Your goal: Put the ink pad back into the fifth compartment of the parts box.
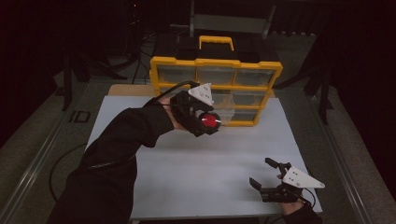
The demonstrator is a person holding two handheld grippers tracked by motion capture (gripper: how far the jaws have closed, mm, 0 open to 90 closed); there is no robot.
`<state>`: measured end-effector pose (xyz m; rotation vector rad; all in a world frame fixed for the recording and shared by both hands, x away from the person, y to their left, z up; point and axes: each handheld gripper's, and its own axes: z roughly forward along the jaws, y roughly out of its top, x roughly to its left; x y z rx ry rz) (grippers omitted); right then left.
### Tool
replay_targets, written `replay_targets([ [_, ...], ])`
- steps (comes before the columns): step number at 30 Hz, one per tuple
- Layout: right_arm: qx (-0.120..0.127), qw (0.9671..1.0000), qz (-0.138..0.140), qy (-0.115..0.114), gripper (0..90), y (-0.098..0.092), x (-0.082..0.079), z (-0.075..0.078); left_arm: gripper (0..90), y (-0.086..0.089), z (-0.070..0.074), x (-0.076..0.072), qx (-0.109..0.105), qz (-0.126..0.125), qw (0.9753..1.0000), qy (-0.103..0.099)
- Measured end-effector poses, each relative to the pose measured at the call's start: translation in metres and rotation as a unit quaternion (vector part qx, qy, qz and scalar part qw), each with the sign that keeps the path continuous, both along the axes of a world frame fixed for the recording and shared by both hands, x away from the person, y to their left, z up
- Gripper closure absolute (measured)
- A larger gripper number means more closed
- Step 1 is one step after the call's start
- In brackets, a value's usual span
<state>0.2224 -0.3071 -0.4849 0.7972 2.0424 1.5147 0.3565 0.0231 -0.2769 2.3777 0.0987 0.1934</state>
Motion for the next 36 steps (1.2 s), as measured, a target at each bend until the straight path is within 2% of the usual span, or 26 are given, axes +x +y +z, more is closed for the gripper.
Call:
replay_targets([
  [5,-0.001,1.0000,0.002,0.000,7.6,0.000,0.001,-0.001,30.8,-0.006,0.002,0.008,-0.002,0.003,1.0000,-0.001],
  [10,0.001,1.0000,0.003,0.001,7.6,0.000,0.001,-0.001,30.8,-0.012,0.001,0.015,0.005,0.003,1.0000,-0.001],
  [15,-0.001,1.0000,0.004,0.002,7.6,0.000,0.001,-0.002,30.8,-0.018,0.001,0.027,-0.004,0.008,1.0000,-0.002],
  [16,-0.002,1.0000,0.004,0.002,7.6,0.000,0.001,-0.002,30.8,-0.020,-0.001,0.033,-0.003,0.017,0.9998,-0.002],
  [19,-0.001,1.0000,0.004,0.003,7.6,0.000,0.001,-0.002,30.8,-0.021,-0.003,0.040,-0.003,0.026,0.9997,0.000],
  [20,-0.001,1.0000,0.005,0.004,7.6,0.000,0.001,-0.002,30.8,-0.022,-0.004,0.046,-0.012,0.039,0.9992,0.006],
  [23,-0.001,1.0000,0.005,0.004,7.6,0.000,0.001,-0.002,30.8,-0.023,-0.005,0.052,-0.020,0.050,0.9985,0.010],
  [24,-0.001,1.0000,0.006,0.004,7.6,0.000,0.001,-0.003,30.8,-0.022,-0.006,0.056,-0.024,0.062,0.9977,0.010],
  [25,0.000,1.0000,0.005,0.006,7.6,0.000,0.001,-0.003,30.8,-0.021,-0.008,0.063,-0.034,0.076,0.9962,0.026],
  [27,0.000,1.0000,0.005,0.006,7.6,-0.001,0.001,-0.003,30.8,-0.019,-0.010,0.068,-0.039,0.090,0.9948,0.028],
  [34,0.000,1.0000,0.007,0.006,7.6,-0.001,0.001,-0.004,30.7,-0.016,-0.017,0.078,-0.051,0.110,0.9919,0.039],
  [36,0.000,1.0000,0.007,0.006,7.6,0.000,0.001,-0.004,30.8,-0.014,-0.018,0.082,-0.052,0.115,0.9913,0.037],
])
